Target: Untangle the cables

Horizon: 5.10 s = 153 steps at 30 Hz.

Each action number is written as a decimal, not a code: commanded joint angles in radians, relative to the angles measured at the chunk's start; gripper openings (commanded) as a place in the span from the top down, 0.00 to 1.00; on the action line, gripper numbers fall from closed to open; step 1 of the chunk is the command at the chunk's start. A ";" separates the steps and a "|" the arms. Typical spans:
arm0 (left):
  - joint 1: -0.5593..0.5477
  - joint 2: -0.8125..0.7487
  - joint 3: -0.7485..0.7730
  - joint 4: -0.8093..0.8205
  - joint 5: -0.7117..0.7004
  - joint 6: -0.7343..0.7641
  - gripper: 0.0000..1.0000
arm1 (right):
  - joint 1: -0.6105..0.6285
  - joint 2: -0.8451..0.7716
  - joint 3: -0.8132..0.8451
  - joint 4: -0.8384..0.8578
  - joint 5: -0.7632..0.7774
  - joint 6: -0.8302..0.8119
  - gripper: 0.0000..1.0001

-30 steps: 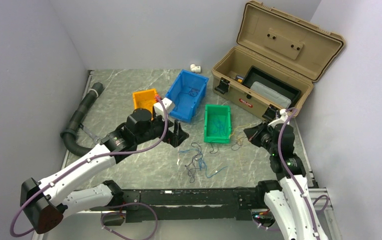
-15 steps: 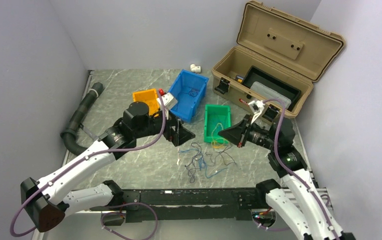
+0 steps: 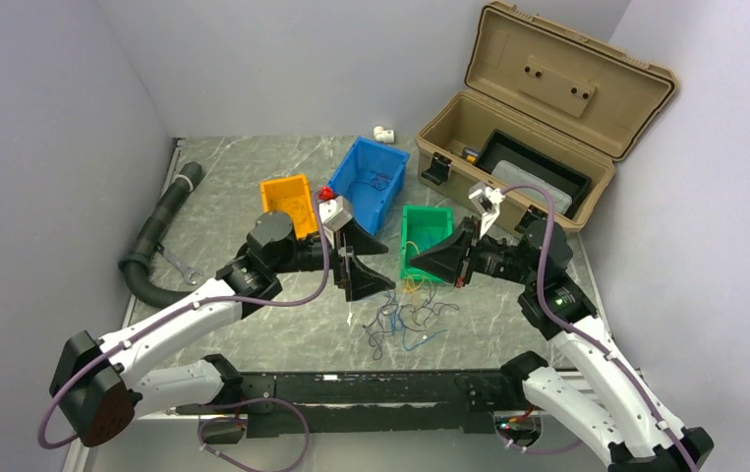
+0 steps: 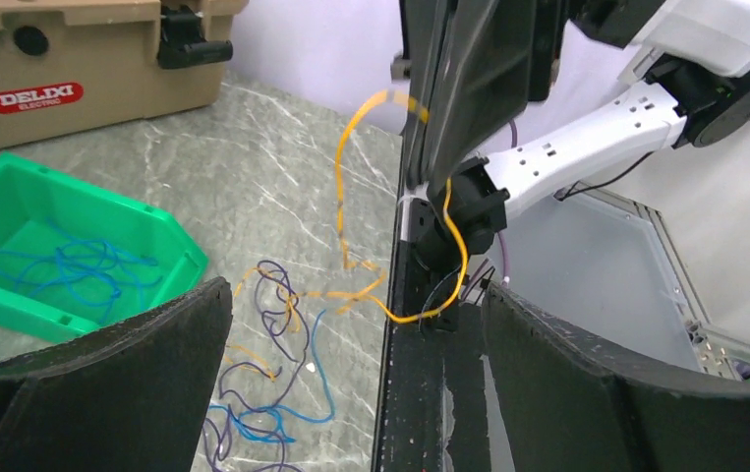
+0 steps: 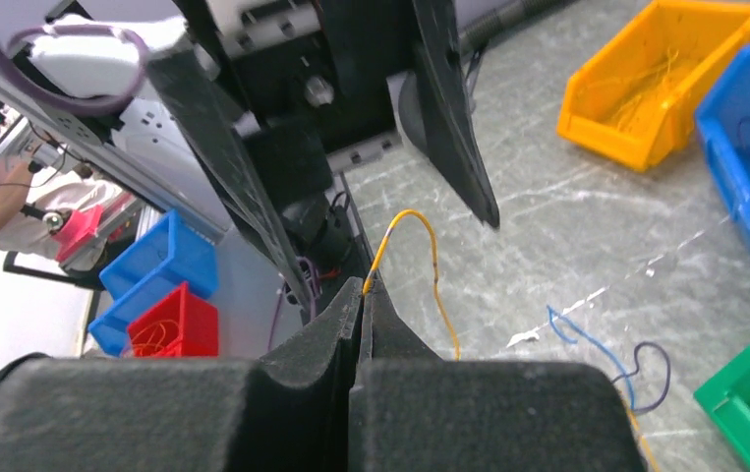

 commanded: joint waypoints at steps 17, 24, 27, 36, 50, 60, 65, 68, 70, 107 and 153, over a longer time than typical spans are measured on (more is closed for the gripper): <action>-0.080 0.180 0.043 0.259 -0.002 -0.092 0.44 | 0.011 0.077 0.111 0.208 0.023 0.114 1.00; -0.081 0.231 0.042 0.336 -0.019 -0.161 0.96 | 0.012 0.067 0.090 0.216 0.015 0.125 1.00; -0.080 0.214 0.037 0.311 -0.034 -0.150 1.00 | 0.013 0.045 0.074 0.172 0.036 0.100 1.00; -0.080 0.058 0.020 0.086 -0.115 0.003 1.00 | 0.012 -0.040 0.052 0.027 0.155 0.022 0.44; -0.080 0.033 -0.004 0.036 -0.093 0.014 0.15 | 0.012 -0.025 0.083 0.025 0.139 0.029 1.00; -0.078 0.051 0.015 0.157 -0.123 0.006 0.01 | 0.012 -0.012 0.107 0.049 0.076 0.065 1.00; -0.066 0.112 0.046 0.260 -0.048 -0.012 0.01 | 0.012 0.005 0.131 0.048 0.047 0.059 1.00; -0.059 0.146 0.043 0.400 0.022 -0.075 0.00 | 0.012 0.013 0.151 0.048 0.030 0.059 1.00; -0.058 0.171 0.058 0.455 0.055 -0.109 0.01 | 0.012 0.021 0.160 0.049 0.022 0.061 1.00; -0.099 0.252 0.171 0.263 0.014 -0.113 1.00 | 0.012 0.002 0.110 0.135 0.257 0.044 0.61; 0.003 0.095 0.526 -0.425 -0.149 -0.034 1.00 | 0.204 0.356 -0.271 0.600 0.388 -0.068 0.83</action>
